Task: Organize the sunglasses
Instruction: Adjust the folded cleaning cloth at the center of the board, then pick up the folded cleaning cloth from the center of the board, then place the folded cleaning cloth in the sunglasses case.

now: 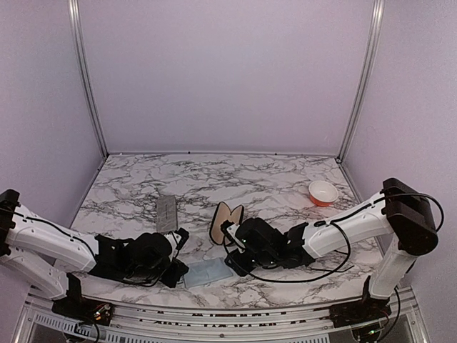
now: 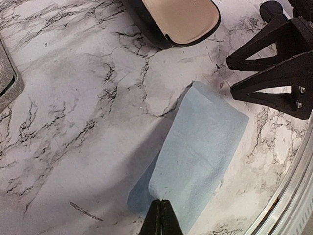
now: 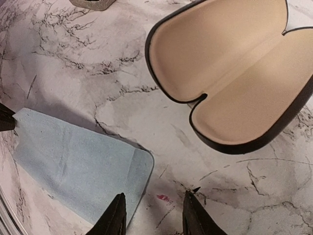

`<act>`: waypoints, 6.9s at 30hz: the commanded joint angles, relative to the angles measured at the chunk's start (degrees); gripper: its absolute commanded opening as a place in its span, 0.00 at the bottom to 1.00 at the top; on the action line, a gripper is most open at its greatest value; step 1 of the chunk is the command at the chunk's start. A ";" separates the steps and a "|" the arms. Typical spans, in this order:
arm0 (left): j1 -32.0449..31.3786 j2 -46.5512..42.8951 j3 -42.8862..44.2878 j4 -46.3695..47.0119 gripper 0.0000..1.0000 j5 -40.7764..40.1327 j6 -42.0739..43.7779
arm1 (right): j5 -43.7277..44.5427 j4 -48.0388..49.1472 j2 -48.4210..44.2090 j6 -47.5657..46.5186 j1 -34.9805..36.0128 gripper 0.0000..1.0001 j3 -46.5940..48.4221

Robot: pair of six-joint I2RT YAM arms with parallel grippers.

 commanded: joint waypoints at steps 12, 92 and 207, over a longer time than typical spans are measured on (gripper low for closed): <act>-1.93 0.71 2.21 -10.28 0.31 -5.59 -2.70 | -1.07 -1.07 -3.82 0.39 -0.08 0.38 0.60; -10.35 1.62 -0.72 -3.54 0.00 -3.76 23.09 | -9.26 20.07 -1.83 -44.49 4.97 0.31 -11.50; 2.16 34.09 46.28 -19.58 0.00 -14.71 20.16 | -21.32 -4.50 16.60 -70.17 -28.80 0.00 27.89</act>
